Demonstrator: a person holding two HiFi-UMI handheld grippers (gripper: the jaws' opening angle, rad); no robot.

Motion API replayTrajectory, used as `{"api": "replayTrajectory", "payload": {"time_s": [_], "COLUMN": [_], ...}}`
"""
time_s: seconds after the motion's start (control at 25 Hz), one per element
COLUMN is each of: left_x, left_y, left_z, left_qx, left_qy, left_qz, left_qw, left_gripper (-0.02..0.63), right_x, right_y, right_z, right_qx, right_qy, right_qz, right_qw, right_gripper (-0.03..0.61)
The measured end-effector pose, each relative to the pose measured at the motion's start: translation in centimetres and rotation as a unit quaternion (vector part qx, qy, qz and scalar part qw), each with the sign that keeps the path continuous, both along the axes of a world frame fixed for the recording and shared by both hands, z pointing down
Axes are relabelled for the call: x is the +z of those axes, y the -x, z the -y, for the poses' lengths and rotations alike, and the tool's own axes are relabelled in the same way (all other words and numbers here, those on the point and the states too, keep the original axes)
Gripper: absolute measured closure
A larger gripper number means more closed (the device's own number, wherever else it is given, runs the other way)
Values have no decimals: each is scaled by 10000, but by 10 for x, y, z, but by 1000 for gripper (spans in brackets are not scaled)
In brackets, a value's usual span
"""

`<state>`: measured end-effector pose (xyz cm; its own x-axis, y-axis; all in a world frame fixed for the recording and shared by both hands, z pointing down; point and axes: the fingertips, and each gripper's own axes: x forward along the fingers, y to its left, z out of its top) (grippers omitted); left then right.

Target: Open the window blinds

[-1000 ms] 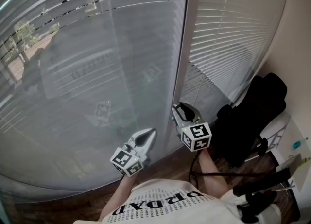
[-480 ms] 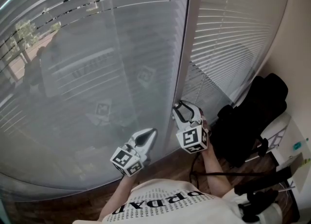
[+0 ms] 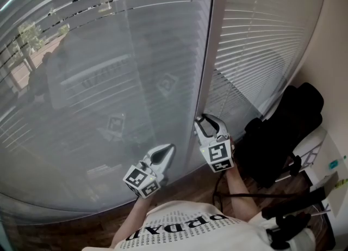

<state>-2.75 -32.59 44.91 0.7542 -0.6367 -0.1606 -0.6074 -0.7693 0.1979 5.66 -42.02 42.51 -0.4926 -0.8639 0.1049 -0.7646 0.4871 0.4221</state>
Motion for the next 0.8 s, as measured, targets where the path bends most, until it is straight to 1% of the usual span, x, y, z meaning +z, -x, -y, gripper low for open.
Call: {"api": "replayTrajectory", "payload": {"time_s": [0.08,0.16,0.28,0.44,0.56,0.68,0.76,0.8], "left_x": [0,0,0,1,1,1,1,1], "left_y": [0,-1,-2,-3,-4,-5,-6,-7], "left_z": [0,1,0,1,0,1,2,1], "left_qx": [5,12,29,15,34,37,50,53], "left_qy": [7,12,4,27,16,21,24,30], "left_qz": [1,-5,-7,-20,-12,-22,-21,-19], "left_qw": [10000,10000,10000,10000,10000,10000,10000,10000], "left_gripper": [621,621,621,621,621,621,621,621], "right_x": [0,0,1,1,1,1,0,0], "right_y": [-1,-2,-6,-7,-8,-7,-7,-7], "right_z": [0,1,3,4,4,5,6,4], "right_qx": [-10,-14,-12,-22,-26,-44,-43,-9], "right_qy": [124,302,600,809,896,871,697,540], "right_qz": [284,689,1369,1809,1984,2001,1749,1477], "right_qw": [9995,9972,9888,9802,9760,9759,9821,9876], "right_gripper": [446,446,446,446,446,446,443,443]}}
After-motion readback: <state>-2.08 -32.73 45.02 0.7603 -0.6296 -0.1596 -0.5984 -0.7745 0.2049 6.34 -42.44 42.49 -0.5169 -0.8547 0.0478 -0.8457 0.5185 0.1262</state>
